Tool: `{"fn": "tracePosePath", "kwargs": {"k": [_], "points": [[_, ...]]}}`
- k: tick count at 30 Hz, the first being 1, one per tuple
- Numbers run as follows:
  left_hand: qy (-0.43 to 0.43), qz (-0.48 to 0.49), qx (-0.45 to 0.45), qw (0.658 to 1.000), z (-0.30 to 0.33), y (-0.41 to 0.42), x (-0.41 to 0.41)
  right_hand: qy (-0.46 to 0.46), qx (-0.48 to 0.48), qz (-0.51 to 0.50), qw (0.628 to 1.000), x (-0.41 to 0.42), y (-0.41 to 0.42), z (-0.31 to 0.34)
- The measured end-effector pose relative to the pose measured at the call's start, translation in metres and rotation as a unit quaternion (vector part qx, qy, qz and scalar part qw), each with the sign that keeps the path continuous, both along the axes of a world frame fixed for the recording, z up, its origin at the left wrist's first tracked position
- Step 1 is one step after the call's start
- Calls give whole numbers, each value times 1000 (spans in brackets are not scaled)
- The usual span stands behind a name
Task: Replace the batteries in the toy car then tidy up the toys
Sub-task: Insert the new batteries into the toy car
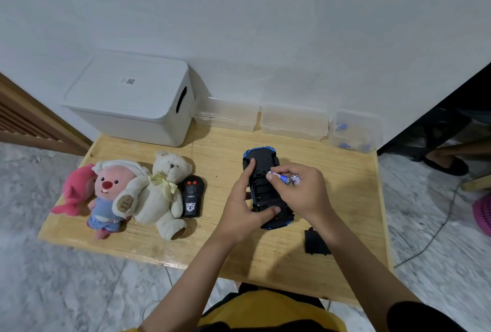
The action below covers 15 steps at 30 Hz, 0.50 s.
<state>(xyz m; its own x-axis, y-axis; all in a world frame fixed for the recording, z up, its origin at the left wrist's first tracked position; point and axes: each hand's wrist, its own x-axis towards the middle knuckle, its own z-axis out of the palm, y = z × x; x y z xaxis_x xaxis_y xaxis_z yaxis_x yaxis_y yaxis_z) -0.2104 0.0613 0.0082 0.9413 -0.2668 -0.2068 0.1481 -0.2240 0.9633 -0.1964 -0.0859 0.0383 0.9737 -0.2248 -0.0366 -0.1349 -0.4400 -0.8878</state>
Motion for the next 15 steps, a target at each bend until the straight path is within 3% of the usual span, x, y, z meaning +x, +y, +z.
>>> {"fn": "tracePosePath", "kwargs": {"k": [5,15], "points": [[2,8,1,1000,0,-2,-3,28,-9,13,999,-1,-2,3],[9,29,2,1000,-4,1,-9,70,-182,122,973,-2,-3,18]]}}
